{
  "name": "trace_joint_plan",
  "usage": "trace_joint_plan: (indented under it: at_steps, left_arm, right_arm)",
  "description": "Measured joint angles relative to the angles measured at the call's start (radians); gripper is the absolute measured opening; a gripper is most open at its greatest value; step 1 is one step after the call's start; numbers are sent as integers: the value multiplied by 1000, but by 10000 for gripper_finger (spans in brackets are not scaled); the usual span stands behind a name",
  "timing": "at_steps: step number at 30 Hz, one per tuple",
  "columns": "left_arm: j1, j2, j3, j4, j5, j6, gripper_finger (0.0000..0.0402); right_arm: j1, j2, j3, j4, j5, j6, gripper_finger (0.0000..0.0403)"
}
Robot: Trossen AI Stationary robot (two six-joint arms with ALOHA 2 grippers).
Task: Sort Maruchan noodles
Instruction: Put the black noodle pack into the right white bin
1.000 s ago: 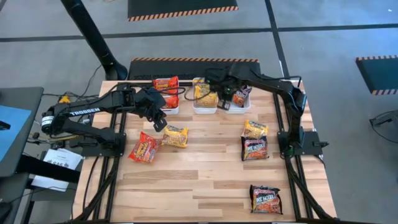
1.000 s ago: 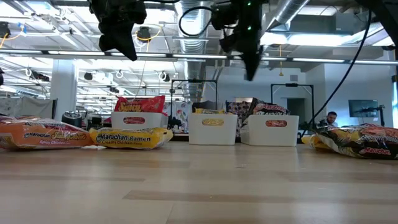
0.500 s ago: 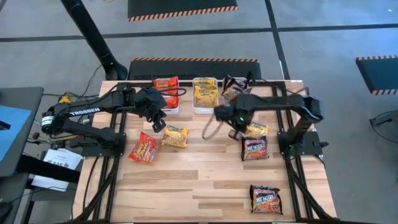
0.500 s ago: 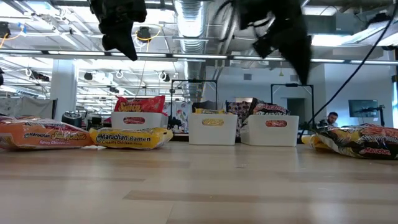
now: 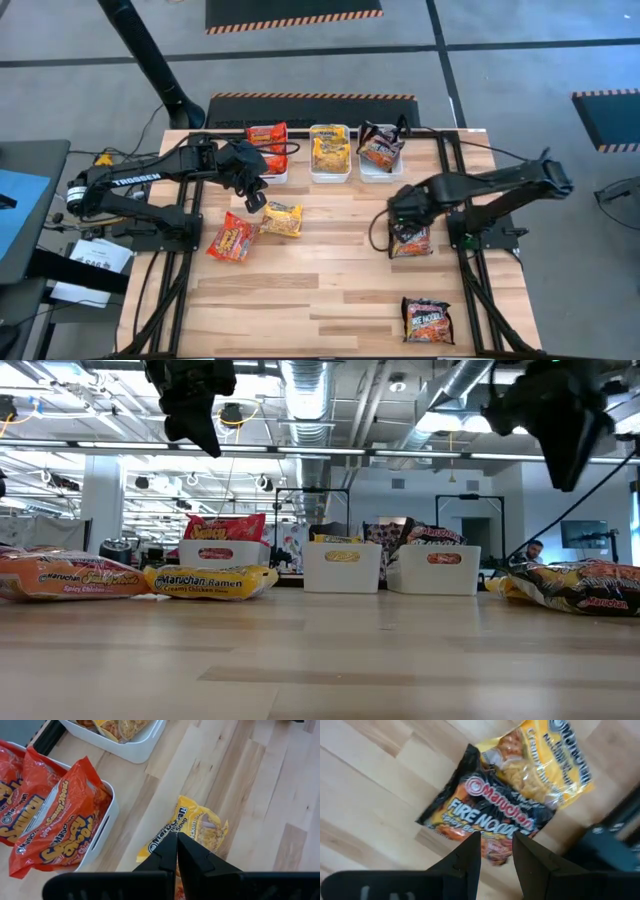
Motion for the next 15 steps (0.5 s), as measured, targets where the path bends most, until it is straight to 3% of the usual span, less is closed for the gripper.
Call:
trace_joint_plan:
  at_steps: [9,15]
  left_arm:
    - [0,0,0,4,-2,-71,0]
    - [0,0,0,10,-3,-117,0]
  right_arm:
    - [14,-223,-220,165,-58,109,175]
    - [15,-239,-302,203,-76,107,219]
